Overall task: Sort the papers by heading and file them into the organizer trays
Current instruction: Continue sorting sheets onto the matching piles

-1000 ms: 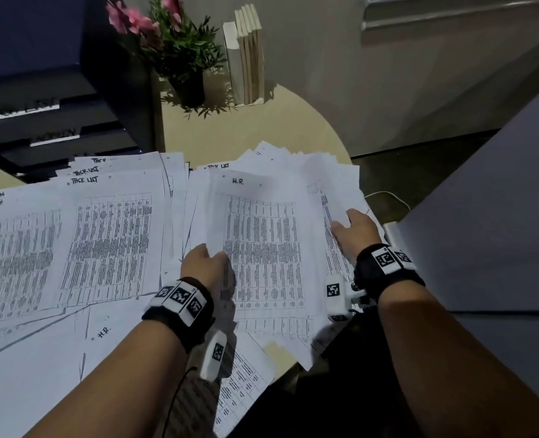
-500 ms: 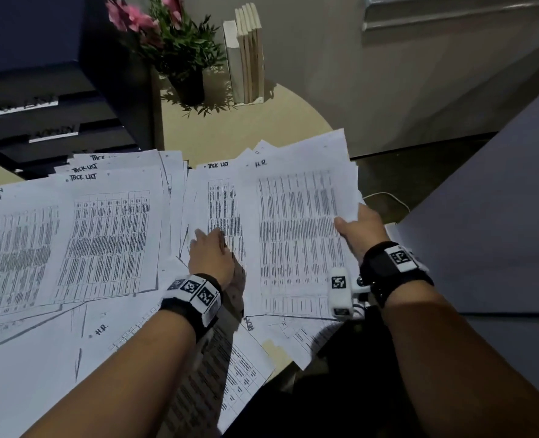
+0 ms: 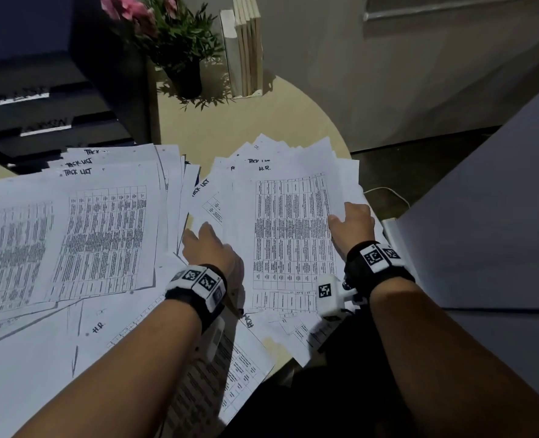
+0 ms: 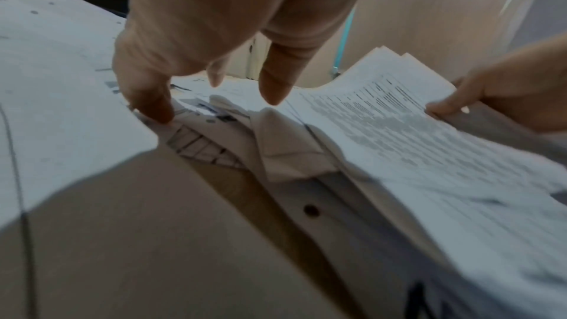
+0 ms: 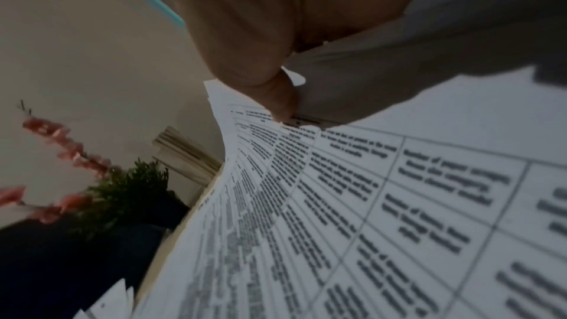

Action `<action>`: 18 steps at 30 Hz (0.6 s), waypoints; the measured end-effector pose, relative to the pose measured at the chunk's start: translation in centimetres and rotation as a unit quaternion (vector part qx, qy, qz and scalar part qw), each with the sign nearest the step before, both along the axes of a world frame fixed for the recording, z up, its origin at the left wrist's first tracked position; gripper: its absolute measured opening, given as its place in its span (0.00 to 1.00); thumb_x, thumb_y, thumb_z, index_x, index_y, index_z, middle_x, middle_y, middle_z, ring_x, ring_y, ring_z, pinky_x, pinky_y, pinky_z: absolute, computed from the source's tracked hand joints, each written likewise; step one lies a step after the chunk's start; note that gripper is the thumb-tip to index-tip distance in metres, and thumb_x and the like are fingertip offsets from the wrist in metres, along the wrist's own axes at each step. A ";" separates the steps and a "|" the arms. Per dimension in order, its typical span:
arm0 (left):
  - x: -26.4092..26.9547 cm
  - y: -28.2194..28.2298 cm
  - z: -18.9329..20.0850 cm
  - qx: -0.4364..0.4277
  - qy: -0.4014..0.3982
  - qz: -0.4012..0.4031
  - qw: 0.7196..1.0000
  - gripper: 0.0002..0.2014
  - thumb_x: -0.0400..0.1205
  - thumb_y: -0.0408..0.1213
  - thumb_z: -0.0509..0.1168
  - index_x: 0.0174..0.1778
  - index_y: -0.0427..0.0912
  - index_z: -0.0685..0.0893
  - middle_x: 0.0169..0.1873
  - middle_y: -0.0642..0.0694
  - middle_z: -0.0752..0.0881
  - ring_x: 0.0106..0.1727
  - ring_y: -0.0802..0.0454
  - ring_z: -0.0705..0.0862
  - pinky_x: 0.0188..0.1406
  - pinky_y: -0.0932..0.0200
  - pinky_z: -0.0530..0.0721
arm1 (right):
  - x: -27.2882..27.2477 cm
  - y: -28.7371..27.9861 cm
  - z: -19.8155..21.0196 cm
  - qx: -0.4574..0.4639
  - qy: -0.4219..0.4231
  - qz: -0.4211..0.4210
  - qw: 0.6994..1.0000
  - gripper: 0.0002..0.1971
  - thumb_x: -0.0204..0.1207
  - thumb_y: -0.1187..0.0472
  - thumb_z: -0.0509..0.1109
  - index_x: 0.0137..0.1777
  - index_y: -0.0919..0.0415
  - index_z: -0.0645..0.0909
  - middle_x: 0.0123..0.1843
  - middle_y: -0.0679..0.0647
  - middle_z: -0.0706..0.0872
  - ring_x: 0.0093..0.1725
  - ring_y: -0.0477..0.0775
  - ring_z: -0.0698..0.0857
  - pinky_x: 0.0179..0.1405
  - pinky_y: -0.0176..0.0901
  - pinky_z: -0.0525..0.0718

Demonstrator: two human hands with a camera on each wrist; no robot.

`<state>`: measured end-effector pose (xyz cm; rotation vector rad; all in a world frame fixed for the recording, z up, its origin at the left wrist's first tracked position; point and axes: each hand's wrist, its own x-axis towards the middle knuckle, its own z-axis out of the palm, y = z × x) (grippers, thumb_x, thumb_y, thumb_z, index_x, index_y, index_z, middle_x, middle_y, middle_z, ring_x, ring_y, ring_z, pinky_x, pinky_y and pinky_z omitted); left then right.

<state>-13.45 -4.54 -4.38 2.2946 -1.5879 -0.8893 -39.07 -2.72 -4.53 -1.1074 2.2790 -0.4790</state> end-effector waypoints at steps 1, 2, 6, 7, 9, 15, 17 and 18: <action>0.1 -0.4 0.2 0.003 0.011 0.011 1.000 0.05 0.77 0.29 0.63 0.48 0.36 0.75 0.60 0.35 0.76 0.50 0.40 0.77 0.47 0.53 0.75 | 0.1 0.0 -0.2 0.015 0.018 0.008 1.000 0.19 0.83 0.54 0.64 0.70 0.62 0.78 0.76 0.62 0.69 0.73 0.69 0.72 0.74 0.59 0.73; 0.2 -1.0 -0.2 0.003 0.028 0.013 1.000 0.04 0.77 0.29 0.62 0.45 0.38 0.74 0.53 0.38 0.78 0.44 0.43 0.76 0.41 0.55 0.73 | 0.1 0.1 -0.2 0.036 0.035 0.021 0.999 0.21 0.83 0.53 0.63 0.73 0.61 0.76 0.79 0.59 0.66 0.76 0.67 0.68 0.75 0.61 0.71; -0.3 -2.0 0.3 0.026 0.139 0.069 0.988 0.19 0.77 0.36 0.63 0.64 0.40 0.70 0.61 0.33 0.79 0.54 0.35 0.84 0.54 0.48 0.85 | 0.3 0.0 -0.1 0.067 0.069 0.076 0.992 0.20 0.84 0.52 0.62 0.72 0.60 0.75 0.77 0.60 0.69 0.73 0.65 0.70 0.72 0.60 0.73; -0.4 -1.9 0.6 0.029 0.136 0.086 0.986 0.29 0.79 0.36 0.65 0.77 0.40 0.64 0.70 0.31 0.76 0.65 0.31 0.80 0.64 0.43 0.81 | 0.3 -0.1 -0.2 0.063 0.063 0.083 0.992 0.19 0.84 0.52 0.62 0.71 0.60 0.75 0.75 0.60 0.71 0.72 0.65 0.72 0.71 0.60 0.73; -0.3 -1.7 0.9 -0.012 0.147 0.105 0.983 0.40 0.83 0.34 0.64 0.87 0.43 0.47 0.81 0.38 0.67 0.77 0.38 0.72 0.75 0.46 0.71 | 0.1 -0.1 0.0 0.060 0.044 0.102 0.992 0.18 0.84 0.53 0.62 0.70 0.59 0.76 0.71 0.60 0.76 0.71 0.65 0.74 0.71 0.61 0.74; 1.2 -2.2 0.6 -0.117 0.101 0.048 0.987 0.25 0.81 0.30 0.65 0.77 0.42 0.76 0.75 0.45 0.74 0.73 0.46 0.76 0.64 0.68 0.67 | -1.0 0.7 -0.1 -0.008 -0.108 0.062 0.992 0.16 0.84 0.61 0.64 0.69 0.61 0.80 0.66 0.57 0.85 0.66 0.59 0.82 0.67 0.47 0.77; 1.1 -2.4 0.6 -0.178 0.062 0.016 0.982 0.23 0.80 0.30 0.68 0.73 0.38 0.80 0.74 0.43 0.75 0.71 0.42 0.77 0.65 0.63 0.70 | -1.1 0.5 -0.2 -0.018 -0.097 0.048 0.994 0.18 0.83 0.60 0.64 0.71 0.63 0.78 0.69 0.59 0.82 0.68 0.60 0.80 0.70 0.49 0.76; 0.8 -2.4 0.6 -0.209 0.046 -0.018 0.977 0.23 0.78 0.28 0.69 0.71 0.36 0.81 0.72 0.40 0.77 0.69 0.39 0.77 0.66 0.57 0.74 | -1.2 0.2 -0.2 -0.016 -0.079 0.039 0.996 0.18 0.83 0.60 0.64 0.71 0.65 0.77 0.69 0.61 0.81 0.69 0.62 0.79 0.71 0.51 0.76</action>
